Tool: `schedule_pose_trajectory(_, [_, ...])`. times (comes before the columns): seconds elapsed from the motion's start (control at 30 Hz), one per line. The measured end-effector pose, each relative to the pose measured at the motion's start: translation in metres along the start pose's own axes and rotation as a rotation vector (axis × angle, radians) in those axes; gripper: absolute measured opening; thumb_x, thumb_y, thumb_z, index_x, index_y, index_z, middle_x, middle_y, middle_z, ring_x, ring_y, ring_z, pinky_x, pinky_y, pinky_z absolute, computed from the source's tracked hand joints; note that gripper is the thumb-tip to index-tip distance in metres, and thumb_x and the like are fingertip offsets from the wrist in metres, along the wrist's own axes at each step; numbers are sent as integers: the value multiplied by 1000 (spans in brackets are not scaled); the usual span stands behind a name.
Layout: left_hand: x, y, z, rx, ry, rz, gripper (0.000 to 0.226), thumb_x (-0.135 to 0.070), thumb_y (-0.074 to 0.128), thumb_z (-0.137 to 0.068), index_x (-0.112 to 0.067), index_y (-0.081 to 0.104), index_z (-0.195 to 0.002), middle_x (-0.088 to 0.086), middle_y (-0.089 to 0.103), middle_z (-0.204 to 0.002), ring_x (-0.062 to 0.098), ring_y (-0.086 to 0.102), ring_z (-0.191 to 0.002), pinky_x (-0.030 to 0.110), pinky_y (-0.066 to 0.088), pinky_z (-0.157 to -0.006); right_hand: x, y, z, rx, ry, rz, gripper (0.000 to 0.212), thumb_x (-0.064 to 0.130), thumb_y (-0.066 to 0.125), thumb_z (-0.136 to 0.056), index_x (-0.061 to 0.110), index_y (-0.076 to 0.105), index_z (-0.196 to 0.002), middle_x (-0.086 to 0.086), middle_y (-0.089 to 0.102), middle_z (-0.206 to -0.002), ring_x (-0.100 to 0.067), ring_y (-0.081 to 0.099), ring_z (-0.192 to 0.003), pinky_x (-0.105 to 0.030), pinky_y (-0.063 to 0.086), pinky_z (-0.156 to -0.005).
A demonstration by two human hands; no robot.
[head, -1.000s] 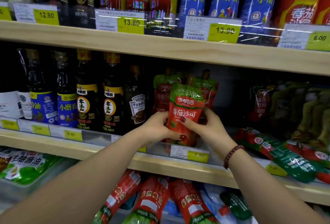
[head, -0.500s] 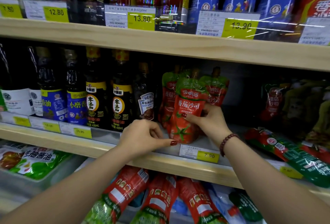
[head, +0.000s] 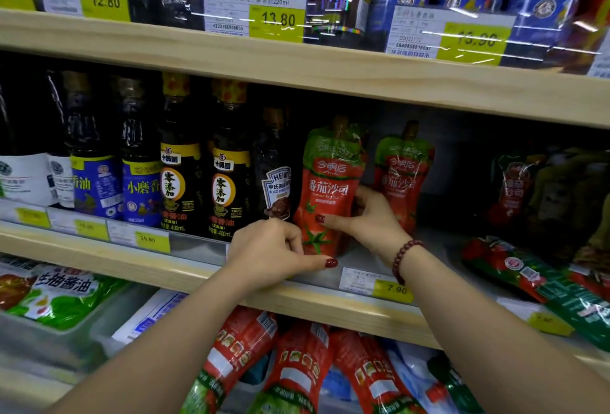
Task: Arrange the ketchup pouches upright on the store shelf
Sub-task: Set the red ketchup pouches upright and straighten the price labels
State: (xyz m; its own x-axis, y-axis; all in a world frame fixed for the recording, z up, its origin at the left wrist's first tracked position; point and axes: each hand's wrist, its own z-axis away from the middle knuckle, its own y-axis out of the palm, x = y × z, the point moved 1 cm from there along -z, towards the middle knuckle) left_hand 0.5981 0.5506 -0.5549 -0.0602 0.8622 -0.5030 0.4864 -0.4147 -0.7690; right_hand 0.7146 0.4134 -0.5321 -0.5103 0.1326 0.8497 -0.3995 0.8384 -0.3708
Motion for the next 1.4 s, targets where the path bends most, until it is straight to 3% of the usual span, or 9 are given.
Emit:
schedule_pose_trajectory(0.47, [-2,-1,1,11,-17,6,56,-89,48,-36,-39,60,-60,-34,56,-52,-6,54,-53,20,34,-48,2,2,0,-4,28,41,47,14,83,-63,32,58,-98,14,64,-96,-7,62,-94,-31,50,-87])
schedule_pose_trajectory(0.63, [-3,-1,2,8,-30,21,60,-88,48,-36,-31,58,-52,-24,57,-46,-4,55,-53,21,36,-49,4,1,5,12,84,-7,45,14,82,-65,30,58,-99,9,65,-101,-11,61,-98,-34,50,-90])
schedule_pose_trajectory(0.73, [-4,-3,3,29,-45,29,58,-88,50,-38,-31,57,-49,-27,57,-46,-4,55,-54,22,36,-49,8,-3,8,53,113,38,42,16,81,-68,23,60,-104,5,64,-104,-14,61,-99,-34,50,-90])
schedule_pose_trajectory(0.93, [-7,-4,4,54,-65,31,56,-87,51,-38,-32,57,-49,-30,57,-48,-4,56,-54,21,35,-49,10,-26,26,-2,133,114,56,26,80,-69,12,57,-117,1,61,-108,-16,62,-96,-26,52,-79])
schedule_pose_trajectory(1.17, [-9,-10,3,160,-9,42,46,-68,63,-57,-22,59,-55,-12,59,-48,4,56,-54,27,44,-54,7,-51,74,-47,1,239,34,22,79,-70,22,65,-101,0,68,-99,-13,65,-92,-26,54,-83])
schedule_pose_trajectory(1.3, [-25,-10,7,145,34,193,25,-41,75,-71,-20,65,-60,-8,65,-60,2,59,-59,22,44,-57,17,-55,102,-94,-77,248,32,22,78,-72,18,67,-103,5,68,-100,-6,64,-92,-24,53,-85])
schedule_pose_trajectory(1.4, [-48,-1,13,104,49,280,16,-31,75,-73,-20,67,-64,-6,68,-66,0,60,-61,19,45,-58,24,-52,130,-169,-159,241,24,23,76,-73,27,65,-94,9,69,-92,-4,63,-83,-19,52,-74])
